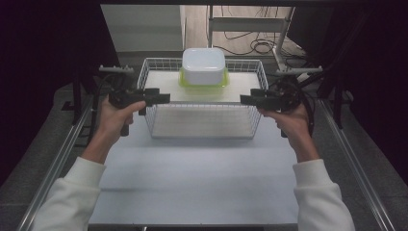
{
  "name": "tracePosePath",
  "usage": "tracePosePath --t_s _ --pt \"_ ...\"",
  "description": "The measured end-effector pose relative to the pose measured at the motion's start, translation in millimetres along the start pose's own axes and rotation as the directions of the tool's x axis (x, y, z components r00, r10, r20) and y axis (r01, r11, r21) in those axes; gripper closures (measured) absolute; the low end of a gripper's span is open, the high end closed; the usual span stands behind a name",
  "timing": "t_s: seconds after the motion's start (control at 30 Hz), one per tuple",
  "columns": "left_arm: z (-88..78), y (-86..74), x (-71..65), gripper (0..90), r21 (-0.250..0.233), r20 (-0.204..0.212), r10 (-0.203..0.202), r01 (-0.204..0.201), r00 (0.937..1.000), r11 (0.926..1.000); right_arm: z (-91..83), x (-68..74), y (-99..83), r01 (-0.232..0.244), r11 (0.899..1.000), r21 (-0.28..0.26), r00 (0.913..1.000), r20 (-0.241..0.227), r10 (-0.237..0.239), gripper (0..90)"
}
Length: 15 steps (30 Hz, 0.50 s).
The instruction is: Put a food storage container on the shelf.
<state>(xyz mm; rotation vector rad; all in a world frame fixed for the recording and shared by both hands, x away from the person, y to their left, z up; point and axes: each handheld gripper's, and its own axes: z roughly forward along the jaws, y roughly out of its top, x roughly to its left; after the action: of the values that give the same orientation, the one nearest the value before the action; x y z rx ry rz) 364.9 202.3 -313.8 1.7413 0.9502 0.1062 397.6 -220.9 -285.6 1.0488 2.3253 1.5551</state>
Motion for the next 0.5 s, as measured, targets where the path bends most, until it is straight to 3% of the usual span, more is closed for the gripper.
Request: tracePosePath --t_s 0.03,0.07,0.1,0.13,0.17,0.23,0.3,0.4,0.43,0.47,0.5 --pt "-2.0 -13.8 -4.3 30.6 0.012 -0.012 0.019 -0.019 0.9997 0.9997 -1.8 3.9 -13.1 0.023 0.999 0.029 0.9996 0.014 -0.024 37.7" --pt "-2.0 -13.8 -4.3 30.4 0.012 -0.012 0.019 -0.019 0.9997 0.9997 -1.8 3.9 -13.1 0.023 0.999 0.029 0.9996 0.014 -0.024 37.7" --pt "-3.1 -28.0 -7.6 30.2 0.025 -0.027 0.038 -0.037 0.9989 0.9990 -2.4 8.4 -28.6 0.043 0.997 0.060 0.9989 0.018 -0.044 37.3" --pt "-3.1 -28.0 -7.6 30.0 0.025 -0.027 0.038 -0.037 0.9989 0.9990 -2.2 9.9 -33.9 0.048 0.996 0.072 0.9986 0.019 -0.050 37.0" --pt "-3.6 -37.4 -9.1 30.0 0.034 -0.032 0.047 -0.046 0.9984 0.9984 -2.2 9.9 -33.9 0.048 0.996 0.072 0.9986 0.019 -0.050 37.0" --pt "-3.2 -54.7 -9.8 29.3 0.050 -0.031 0.042 -0.041 0.9986 0.9979 -0.7 14.1 -51.5 0.067 0.992 0.110 0.9974 0.018 -0.069 36.4" --pt "-1.6 -72.7 -9.7 29.0 0.063 -0.041 0.042 -0.039 0.9983 0.9973 0.9 15.3 -70.0 0.061 0.988 0.139 0.9979 0.012 -0.063 35.7" --pt "-0.2 -86.8 -10.1 28.9 0.082 -0.053 0.052 -0.047 0.9973 0.9955 3.1 14.6 -83.3 0.052 0.986 0.156 0.9984 0.011 -0.055 35.2" --pt "0.8 -92.7 -10.9 28.8 0.090 -0.059 0.055 -0.050 0.9967 0.9947 6.0 13.6 -96.6 0.045 0.982 0.182 0.9988 0.013 -0.048 34.7" --pt "1.7 -98.2 -11.1 28.8 0.098 -0.062 0.058 -0.052 0.9964 0.9938 6.0 13.6 -96.6 0.045 0.982 0.182 0.9988 0.013 -0.048 34.7" --pt "4.4 -106.7 -12.7 28.4 0.126 -0.084 0.084 -0.073 0.9930 0.9894 10.2 12.3 -109.9 0.032 0.978 0.207 0.9993 0.013 -0.035 34.0"
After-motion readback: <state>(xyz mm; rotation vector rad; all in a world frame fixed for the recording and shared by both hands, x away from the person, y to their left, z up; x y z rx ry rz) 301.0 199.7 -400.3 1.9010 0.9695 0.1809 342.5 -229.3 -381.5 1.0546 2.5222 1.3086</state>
